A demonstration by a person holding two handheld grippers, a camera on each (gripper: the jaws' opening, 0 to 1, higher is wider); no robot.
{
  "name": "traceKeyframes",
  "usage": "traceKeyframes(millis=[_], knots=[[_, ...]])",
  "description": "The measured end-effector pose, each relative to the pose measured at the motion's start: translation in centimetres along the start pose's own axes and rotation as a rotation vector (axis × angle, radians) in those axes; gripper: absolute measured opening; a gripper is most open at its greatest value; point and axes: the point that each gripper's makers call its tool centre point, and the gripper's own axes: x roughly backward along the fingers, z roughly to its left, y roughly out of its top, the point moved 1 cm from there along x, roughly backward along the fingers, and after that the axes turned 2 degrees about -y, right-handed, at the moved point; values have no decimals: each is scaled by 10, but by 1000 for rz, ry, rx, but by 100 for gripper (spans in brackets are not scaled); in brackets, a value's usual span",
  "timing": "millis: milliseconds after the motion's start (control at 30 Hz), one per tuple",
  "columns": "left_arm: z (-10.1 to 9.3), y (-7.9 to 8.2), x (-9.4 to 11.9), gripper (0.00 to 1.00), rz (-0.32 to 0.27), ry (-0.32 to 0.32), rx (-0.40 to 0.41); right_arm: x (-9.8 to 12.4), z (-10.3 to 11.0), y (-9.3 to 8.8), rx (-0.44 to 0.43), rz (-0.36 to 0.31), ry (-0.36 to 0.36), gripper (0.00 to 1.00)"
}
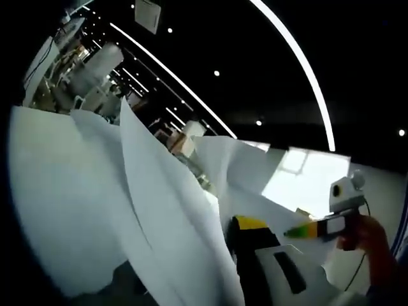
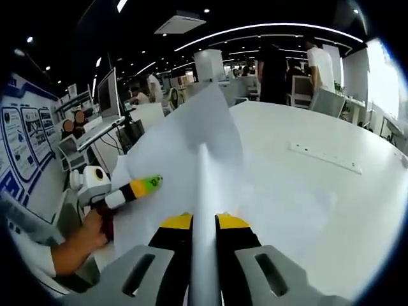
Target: Organize the stack of printing papers by aligning and flattening the scattered papers on the table
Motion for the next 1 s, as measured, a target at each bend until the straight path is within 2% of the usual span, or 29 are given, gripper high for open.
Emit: traceKeyframes(millis=[467,1000], knots=[[2,2,0,21,-10,8,-1,0,10,-1,-8,0,6,8],[3,3,-1,21,-16,7,5,-2,21,-9,-70,-5,23,8]])
